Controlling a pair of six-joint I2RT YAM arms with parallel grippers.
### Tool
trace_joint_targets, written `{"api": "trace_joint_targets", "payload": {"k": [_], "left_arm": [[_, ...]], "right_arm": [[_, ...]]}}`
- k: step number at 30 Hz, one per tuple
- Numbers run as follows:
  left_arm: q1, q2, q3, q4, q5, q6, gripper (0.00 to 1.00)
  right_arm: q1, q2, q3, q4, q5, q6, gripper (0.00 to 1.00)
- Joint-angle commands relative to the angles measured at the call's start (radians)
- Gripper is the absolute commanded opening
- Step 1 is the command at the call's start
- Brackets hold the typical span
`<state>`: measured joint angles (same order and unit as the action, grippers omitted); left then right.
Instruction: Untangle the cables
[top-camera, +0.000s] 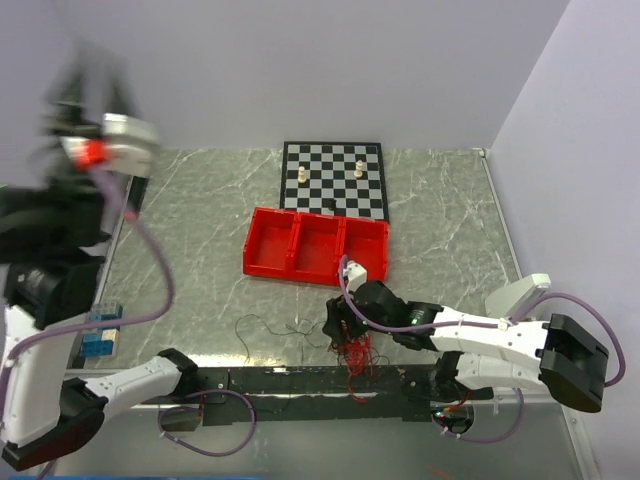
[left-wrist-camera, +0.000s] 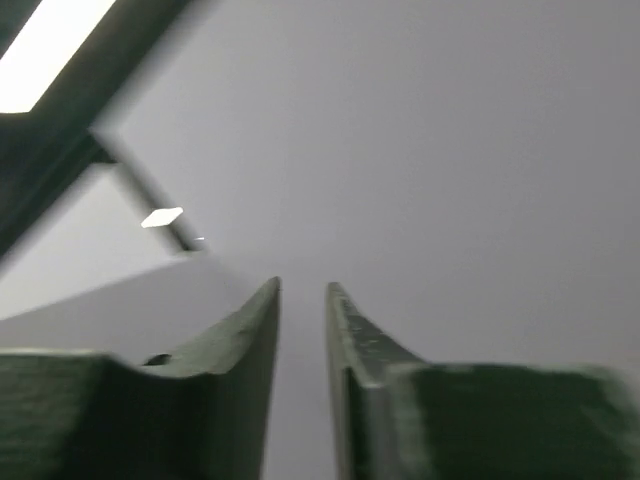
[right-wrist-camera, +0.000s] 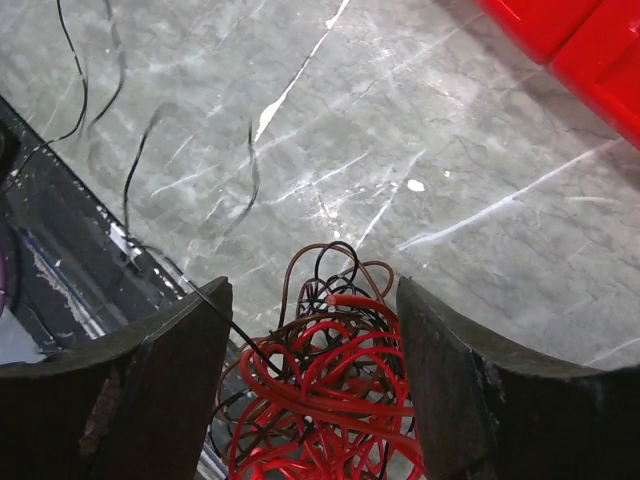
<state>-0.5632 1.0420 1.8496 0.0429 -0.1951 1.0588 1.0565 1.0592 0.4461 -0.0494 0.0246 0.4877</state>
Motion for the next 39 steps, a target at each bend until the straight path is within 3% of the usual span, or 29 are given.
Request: {"api": "trace_joint_targets", "payload": {"k": [1, 6, 10, 20, 26, 32, 39], "left_arm": [[0.000, 0.016, -0.189, -0.749, 0.294, -0.421, 0.42], [-0.010, 0.067, -0.441, -0.790, 0.583, -0.646, 0.69], [-0.035, 0.124, -0.552, -0.785, 0.767, -0.704, 0.84], [-0.196, 0.266, -0.697, -0.758, 0.999, -0.700, 0.90], [-0.274, 0.340, -0.794, -0.660, 0.906, -0.726, 0.99], [-0.319, 0.438, -0.823, -0.529, 0.774, -0.816, 0.97], [-0.343, 0.546, -0.776, -0.502, 0.795, -0.796, 0.97]], "right_arm": [[-0.004, -0.018, 0.029, 0.023, -0.018, -0.015, 0.72], [-0.004, -0.042, -0.001, 0.075, -0.018, 0.006, 0.70], [-0.004, -0.056, -0.010, 0.105, -0.017, 0.018, 0.66], [-0.010, -0.103, -0.064, 0.163, -0.018, 0.043, 0.50], [-0.021, -0.168, -0.073, 0.157, -0.003, 0.054, 0.33], [-0.032, -0.272, -0.106, 0.131, 0.008, 0.058, 0.36], [-0.039, -0.341, -0.158, 0.126, 0.012, 0.086, 0.36]]}}
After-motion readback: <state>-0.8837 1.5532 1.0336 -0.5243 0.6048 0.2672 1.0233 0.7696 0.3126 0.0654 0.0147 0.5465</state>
